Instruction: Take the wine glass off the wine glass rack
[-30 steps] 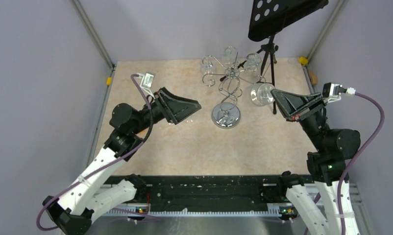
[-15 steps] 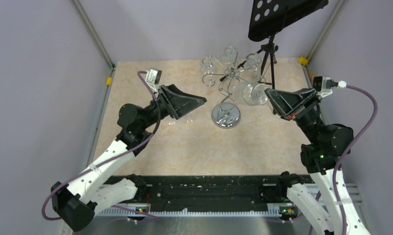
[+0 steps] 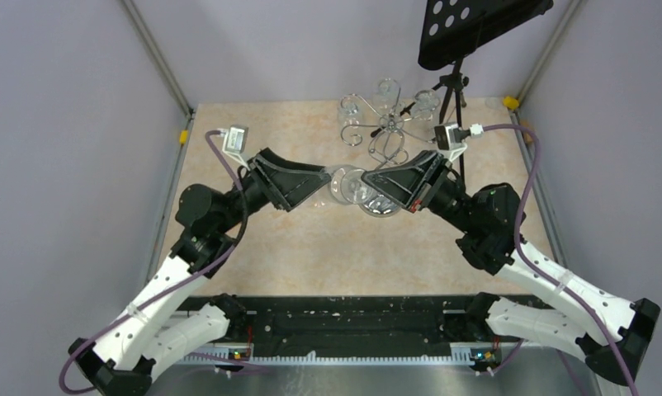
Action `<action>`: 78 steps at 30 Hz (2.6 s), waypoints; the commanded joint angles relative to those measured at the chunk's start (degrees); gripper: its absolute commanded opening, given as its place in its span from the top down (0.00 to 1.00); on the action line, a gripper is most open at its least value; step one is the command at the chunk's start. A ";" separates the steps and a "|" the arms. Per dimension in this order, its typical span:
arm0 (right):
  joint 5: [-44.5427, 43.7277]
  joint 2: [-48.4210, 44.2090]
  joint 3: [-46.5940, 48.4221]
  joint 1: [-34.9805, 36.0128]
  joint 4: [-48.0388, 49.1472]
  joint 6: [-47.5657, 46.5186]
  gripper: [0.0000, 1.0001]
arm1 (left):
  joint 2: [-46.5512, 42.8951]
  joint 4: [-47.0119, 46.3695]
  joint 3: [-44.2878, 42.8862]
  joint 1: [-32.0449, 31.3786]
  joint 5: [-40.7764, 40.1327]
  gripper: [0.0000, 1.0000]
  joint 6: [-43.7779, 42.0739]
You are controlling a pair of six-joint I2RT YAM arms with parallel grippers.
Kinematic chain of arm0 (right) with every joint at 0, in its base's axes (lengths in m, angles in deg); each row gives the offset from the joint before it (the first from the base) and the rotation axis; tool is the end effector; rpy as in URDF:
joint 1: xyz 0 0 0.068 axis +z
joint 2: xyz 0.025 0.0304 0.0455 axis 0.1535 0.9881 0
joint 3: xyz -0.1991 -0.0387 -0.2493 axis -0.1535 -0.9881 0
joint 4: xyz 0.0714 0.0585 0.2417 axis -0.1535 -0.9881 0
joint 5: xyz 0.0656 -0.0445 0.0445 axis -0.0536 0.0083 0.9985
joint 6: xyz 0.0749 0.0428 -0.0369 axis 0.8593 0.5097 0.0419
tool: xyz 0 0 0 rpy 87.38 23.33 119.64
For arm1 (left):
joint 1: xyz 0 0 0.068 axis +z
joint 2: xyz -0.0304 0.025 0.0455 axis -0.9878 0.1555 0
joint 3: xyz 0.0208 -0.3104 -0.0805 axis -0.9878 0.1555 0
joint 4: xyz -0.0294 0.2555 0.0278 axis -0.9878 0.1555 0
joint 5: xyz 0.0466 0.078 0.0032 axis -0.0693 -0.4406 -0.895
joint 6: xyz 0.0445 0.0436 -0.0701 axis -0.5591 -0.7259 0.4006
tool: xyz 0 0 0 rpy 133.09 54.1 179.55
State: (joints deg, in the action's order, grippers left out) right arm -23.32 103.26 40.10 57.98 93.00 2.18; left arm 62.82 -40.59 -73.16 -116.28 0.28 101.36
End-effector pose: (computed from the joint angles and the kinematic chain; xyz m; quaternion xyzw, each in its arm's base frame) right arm 0.1097 0.1628 0.4951 -0.0324 0.4875 0.7868 0.3772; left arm 0.1294 -0.1374 0.4805 0.0685 0.5567 -0.6924 0.4538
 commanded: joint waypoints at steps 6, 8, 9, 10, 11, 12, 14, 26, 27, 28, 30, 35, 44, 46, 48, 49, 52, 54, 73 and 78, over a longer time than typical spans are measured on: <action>-5.99 1.67 3.54 1.57 12.58 -3.14 1.00 | -7.25 7.46 -3.16 -0.73 -3.09 0.18 -5.91; -6.33 1.86 3.15 1.57 14.24 -2.57 1.00 | -7.00 6.43 -3.12 -0.73 -1.94 0.18 -3.99; -6.43 1.87 2.82 1.59 15.84 -2.15 1.00 | -6.74 5.25 -3.02 -0.74 -1.35 0.18 -3.11; -6.48 1.79 2.66 1.60 16.91 -1.77 1.00 | -6.47 4.27 -3.01 -0.78 -0.54 0.18 -2.19; -6.57 1.82 2.63 1.58 17.36 -1.65 1.00 | -6.03 3.30 -3.09 -0.73 0.29 0.18 -1.23; -6.62 1.72 2.74 1.61 17.24 -1.56 1.00 | -5.60 2.02 -3.07 -0.77 1.21 0.18 -0.34; -6.88 1.70 2.73 1.61 17.22 -1.28 1.00 | -4.62 -1.46 -3.16 -0.77 3.58 0.19 2.09; -8.29 2.08 -1.11 1.57 21.02 3.48 1.00 | -1.14 -26.18 -2.90 -0.79 16.19 0.46 11.32; -8.56 1.91 -1.46 1.58 20.98 3.54 1.00 | -1.23 -27.24 -2.77 -0.73 16.23 0.46 12.00; -8.84 1.77 -1.83 1.57 21.00 3.69 1.00 | -1.39 -28.31 -2.56 -0.77 16.17 0.44 12.44; -9.35 1.62 -2.68 1.59 21.51 4.46 1.00 | -1.52 -31.10 -1.85 -0.73 16.03 0.43 13.39; -10.81 1.43 -4.87 1.62 22.61 6.21 1.00 | -0.98 -36.07 -1.82 -0.76 16.88 0.48 15.59; -11.31 1.56 -5.86 1.62 21.89 6.54 1.00 | -0.03 -32.94 -2.47 -0.78 17.20 0.60 14.99; -11.31 1.58 -5.98 1.57 21.76 6.54 1.00 | 0.27 -32.83 -2.67 -0.74 17.16 0.60 15.09; -11.36 1.56 -6.12 1.60 21.54 6.45 1.00 | 0.50 -32.15 -2.95 -0.78 17.08 0.61 14.85; -11.39 1.58 -6.20 1.62 21.57 6.40 1.00 | 0.54 -31.80 -3.02 -0.76 17.00 0.61 14.66; -11.32 1.70 -6.46 1.58 21.82 6.36 1.00 | 0.79 -31.68 -3.01 -0.79 16.74 0.62 14.65; -11.28 1.85 -6.72 1.62 22.17 6.40 1.00 | 1.16 -32.34 -3.00 -0.80 16.62 0.63 15.13; -16.57 -1.70 -9.32 1.59 16.50 0.74 0.55 | -1.90 -20.83 -3.15 -0.75 13.48 1.00 5.28; -23.56 -7.02 -10.81 1.61 8.89 -4.27 0.26 | -6.20 4.50 -7.85 -0.81 3.51 1.00 -14.38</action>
State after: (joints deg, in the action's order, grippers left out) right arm -40.33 100.14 29.19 59.68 108.37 4.19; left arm 60.37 -52.31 -75.04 -116.87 13.94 104.16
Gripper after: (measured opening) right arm 0.702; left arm 0.090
